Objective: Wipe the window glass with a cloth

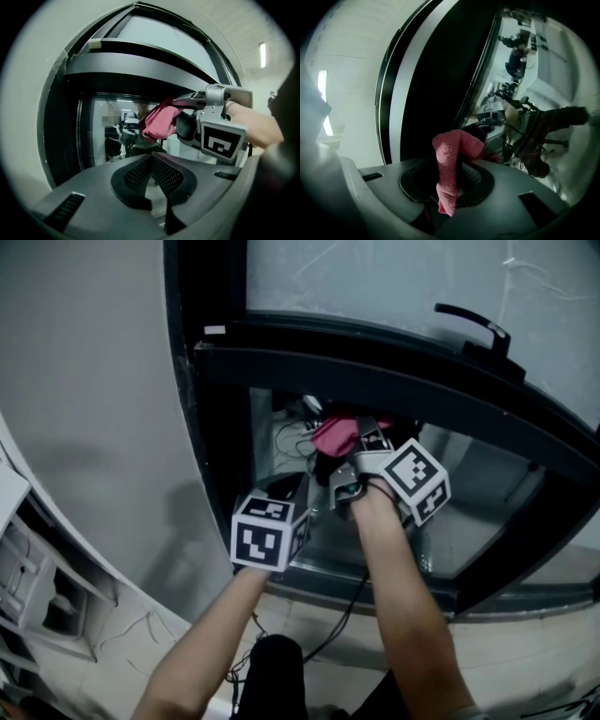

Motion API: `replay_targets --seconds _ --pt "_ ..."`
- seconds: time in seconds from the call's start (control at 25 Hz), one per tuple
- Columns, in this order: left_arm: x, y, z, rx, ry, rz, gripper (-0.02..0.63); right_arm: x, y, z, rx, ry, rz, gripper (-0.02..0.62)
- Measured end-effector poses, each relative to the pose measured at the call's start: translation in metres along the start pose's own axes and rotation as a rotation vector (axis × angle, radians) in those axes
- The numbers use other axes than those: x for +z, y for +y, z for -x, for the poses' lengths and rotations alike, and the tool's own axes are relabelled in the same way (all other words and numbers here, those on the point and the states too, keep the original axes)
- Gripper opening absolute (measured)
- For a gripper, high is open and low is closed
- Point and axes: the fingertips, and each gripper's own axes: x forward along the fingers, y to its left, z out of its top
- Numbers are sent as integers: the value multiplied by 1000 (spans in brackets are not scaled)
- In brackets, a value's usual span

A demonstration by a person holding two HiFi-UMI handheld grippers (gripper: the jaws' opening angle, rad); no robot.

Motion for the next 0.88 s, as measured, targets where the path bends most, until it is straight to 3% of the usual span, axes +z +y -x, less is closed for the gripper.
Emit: replay_targets --seconds 0.48,0.72,0.88 --pt "-15 61 18 83 31 2 0 -59 26 -35 97 90 -26 58" --pt "-27 82 32 117 40 19 0 -64 30 -42 115 65 -16 58" --pt "-32 74 31 125 57 22 0 -65 18 -34 92 72 21 58"
